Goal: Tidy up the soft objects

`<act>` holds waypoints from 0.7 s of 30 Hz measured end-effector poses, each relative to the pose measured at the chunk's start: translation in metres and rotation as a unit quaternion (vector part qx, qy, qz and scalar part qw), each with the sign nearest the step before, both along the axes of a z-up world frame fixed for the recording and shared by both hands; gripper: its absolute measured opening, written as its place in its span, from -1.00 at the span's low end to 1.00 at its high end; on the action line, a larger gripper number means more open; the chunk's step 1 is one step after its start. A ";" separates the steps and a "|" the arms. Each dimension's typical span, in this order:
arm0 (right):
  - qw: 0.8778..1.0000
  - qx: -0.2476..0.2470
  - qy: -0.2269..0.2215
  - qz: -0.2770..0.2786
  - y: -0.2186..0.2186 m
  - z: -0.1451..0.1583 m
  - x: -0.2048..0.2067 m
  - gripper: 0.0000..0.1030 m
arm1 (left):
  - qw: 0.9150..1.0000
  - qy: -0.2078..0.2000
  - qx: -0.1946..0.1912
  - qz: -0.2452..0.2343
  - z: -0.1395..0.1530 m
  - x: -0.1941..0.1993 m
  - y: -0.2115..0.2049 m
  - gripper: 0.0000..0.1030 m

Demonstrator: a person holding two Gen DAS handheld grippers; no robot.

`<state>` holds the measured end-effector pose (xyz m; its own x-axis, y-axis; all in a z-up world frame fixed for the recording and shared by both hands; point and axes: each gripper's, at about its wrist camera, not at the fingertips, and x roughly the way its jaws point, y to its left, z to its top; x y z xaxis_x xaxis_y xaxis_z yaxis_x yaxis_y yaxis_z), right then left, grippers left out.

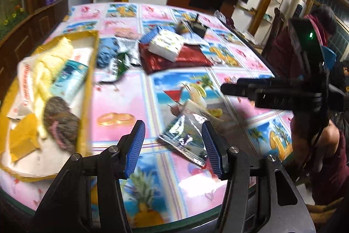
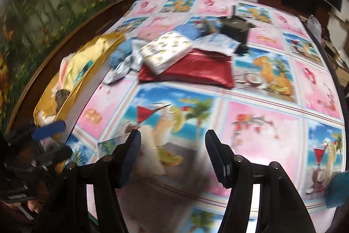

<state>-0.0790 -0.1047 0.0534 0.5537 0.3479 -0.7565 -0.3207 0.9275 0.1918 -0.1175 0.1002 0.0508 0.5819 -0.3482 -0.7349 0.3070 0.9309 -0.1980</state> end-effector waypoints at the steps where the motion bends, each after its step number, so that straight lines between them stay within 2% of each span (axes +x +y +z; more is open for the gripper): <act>1: 1.000 0.004 0.003 -0.008 -0.008 -0.001 0.002 0.19 | 1.000 0.003 0.002 -0.008 -0.004 0.001 -0.006 0.05; 5: 0.999 0.029 0.025 -0.024 -0.026 -0.008 0.008 0.19 | 0.999 0.011 0.008 -0.050 -0.019 0.011 -0.027 0.05; 9: 0.998 0.040 0.036 -0.032 -0.033 -0.014 0.012 0.19 | 0.996 0.028 -0.006 -0.090 -0.033 0.028 -0.037 0.05; 14: 0.998 0.041 0.035 -0.037 -0.036 -0.012 0.016 0.19 | 0.995 0.021 0.004 -0.097 -0.035 0.039 -0.045 0.05; 17: 0.998 0.041 0.038 -0.037 -0.032 -0.009 0.024 0.19 | 0.995 0.020 0.006 -0.099 -0.036 0.043 -0.048 0.18; 21: 0.998 0.043 0.036 -0.026 -0.018 -0.001 0.038 0.19 | 0.995 0.033 0.005 -0.098 -0.039 0.050 -0.046 0.23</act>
